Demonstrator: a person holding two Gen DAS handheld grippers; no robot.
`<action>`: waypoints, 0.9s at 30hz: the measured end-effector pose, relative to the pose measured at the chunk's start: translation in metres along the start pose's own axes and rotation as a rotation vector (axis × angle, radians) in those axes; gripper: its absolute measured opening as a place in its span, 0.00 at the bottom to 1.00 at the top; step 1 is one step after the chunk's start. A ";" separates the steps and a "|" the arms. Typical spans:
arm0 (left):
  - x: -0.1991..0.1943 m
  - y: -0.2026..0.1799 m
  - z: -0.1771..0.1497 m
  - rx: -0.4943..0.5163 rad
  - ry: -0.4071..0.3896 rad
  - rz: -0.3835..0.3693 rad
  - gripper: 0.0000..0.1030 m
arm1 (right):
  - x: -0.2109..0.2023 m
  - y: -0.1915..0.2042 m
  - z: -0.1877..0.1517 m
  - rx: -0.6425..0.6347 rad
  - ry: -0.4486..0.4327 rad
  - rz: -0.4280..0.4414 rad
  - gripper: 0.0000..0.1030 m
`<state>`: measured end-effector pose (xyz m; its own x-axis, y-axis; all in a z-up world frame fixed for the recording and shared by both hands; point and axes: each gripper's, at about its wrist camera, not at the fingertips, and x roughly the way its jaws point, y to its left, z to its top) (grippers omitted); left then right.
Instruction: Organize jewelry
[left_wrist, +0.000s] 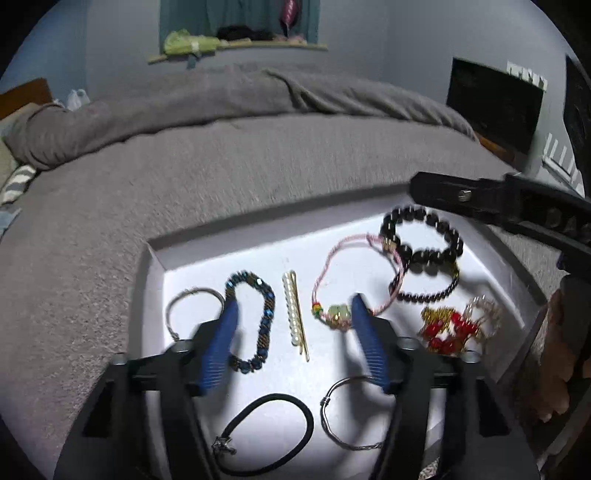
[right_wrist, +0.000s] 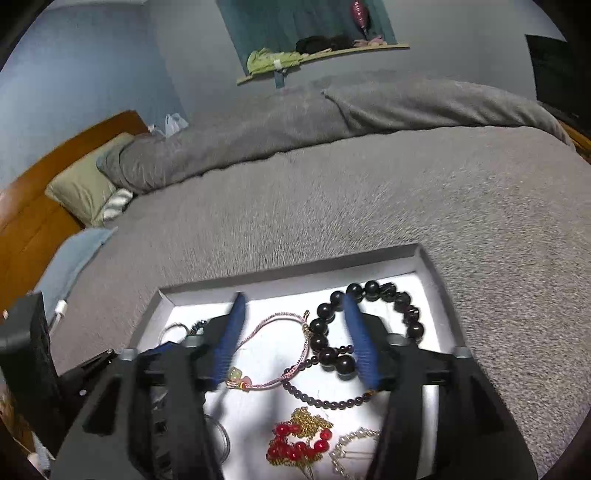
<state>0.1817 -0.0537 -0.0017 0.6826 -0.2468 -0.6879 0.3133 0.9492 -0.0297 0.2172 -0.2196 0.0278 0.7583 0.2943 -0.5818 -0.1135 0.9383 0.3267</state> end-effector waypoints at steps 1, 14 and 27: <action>-0.006 -0.002 0.000 0.002 -0.030 0.017 0.70 | -0.006 -0.001 0.001 0.011 -0.011 0.001 0.68; -0.087 -0.007 -0.021 -0.046 -0.203 0.087 0.92 | -0.100 0.004 -0.024 0.035 -0.104 -0.009 0.95; -0.133 -0.007 -0.078 -0.116 -0.149 0.099 0.95 | -0.142 -0.002 -0.095 -0.080 -0.087 -0.120 0.95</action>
<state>0.0368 -0.0126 0.0338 0.7989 -0.1691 -0.5772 0.1677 0.9842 -0.0563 0.0490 -0.2464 0.0390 0.8218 0.1652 -0.5453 -0.0665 0.9783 0.1963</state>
